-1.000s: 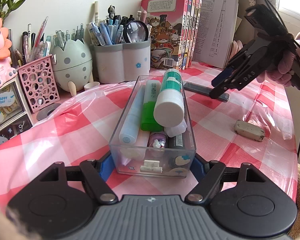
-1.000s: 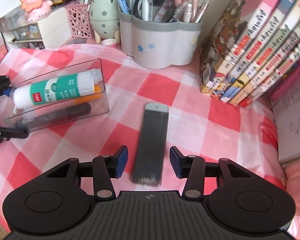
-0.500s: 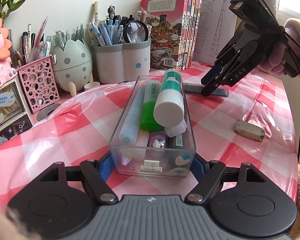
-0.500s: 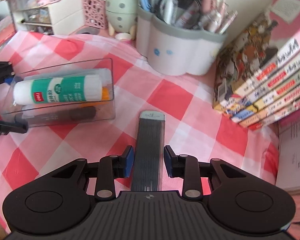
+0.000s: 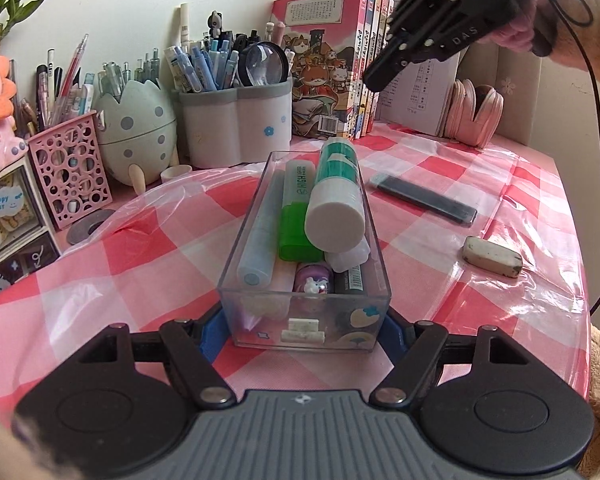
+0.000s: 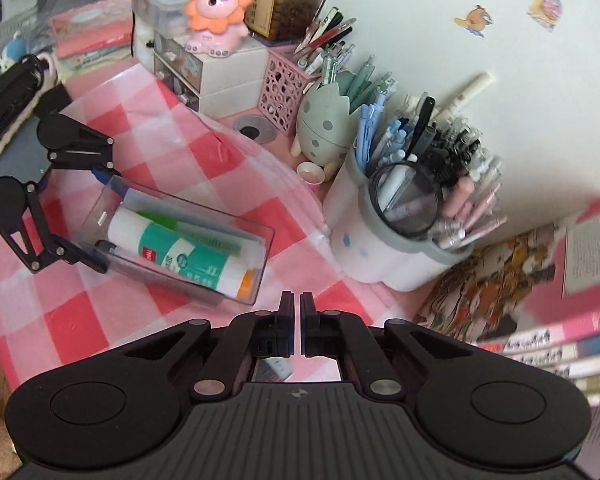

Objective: Organize stationery
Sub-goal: 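Lift the dark grey case with the right gripper and regrasp it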

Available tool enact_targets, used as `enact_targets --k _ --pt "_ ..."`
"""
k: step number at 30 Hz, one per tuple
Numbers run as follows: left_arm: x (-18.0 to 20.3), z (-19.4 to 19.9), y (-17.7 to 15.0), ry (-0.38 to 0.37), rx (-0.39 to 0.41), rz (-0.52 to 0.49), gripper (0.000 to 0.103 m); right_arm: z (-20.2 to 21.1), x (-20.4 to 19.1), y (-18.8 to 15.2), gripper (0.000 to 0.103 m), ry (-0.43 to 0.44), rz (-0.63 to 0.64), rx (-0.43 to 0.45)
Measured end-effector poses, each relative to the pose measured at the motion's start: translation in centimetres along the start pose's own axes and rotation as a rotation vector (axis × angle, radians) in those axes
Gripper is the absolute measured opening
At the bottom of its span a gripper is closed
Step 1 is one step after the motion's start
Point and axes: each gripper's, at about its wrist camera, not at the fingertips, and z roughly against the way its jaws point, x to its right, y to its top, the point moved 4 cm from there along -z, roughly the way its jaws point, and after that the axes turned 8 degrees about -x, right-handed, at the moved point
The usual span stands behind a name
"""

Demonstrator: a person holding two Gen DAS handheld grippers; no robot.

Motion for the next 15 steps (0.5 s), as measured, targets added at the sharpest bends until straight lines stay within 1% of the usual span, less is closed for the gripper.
enact_targets --k 1,4,5,6,9,11,13,15 --pt "0.0 0.0 0.0 -0.001 0.0 0.0 0.049 -0.3 0.0 0.1 0.002 0.017 0.006 -0.01" --pt "0.0 0.0 0.0 -0.002 0.0 0.001 0.049 -1.4 0.1 -0.5 0.023 0.046 -0.029 -0.021" --pt "0.0 0.0 0.0 -0.002 0.0 0.002 0.049 -1.9 0.2 -1.0 0.036 0.053 -0.06 -0.031" --pt "0.0 0.0 0.0 -0.002 0.0 0.002 0.049 -2.4 0.2 -1.6 0.042 0.061 -0.092 -0.041" --pt "0.0 0.0 0.0 -0.001 0.0 0.002 0.049 -4.3 -0.2 -3.9 0.044 0.093 -0.207 -0.095" --pt "0.0 0.0 0.0 -0.001 0.0 0.002 0.049 -5.4 -0.7 -5.4 0.044 0.095 -0.267 -0.132" --pt "0.0 0.0 0.0 -0.001 0.0 0.002 0.049 -5.9 -0.9 -6.4 0.048 0.112 -0.323 -0.141" --pt "0.0 0.0 0.0 0.0 0.0 0.001 0.049 -6.2 -1.1 -7.0 0.056 0.132 -0.371 -0.139"
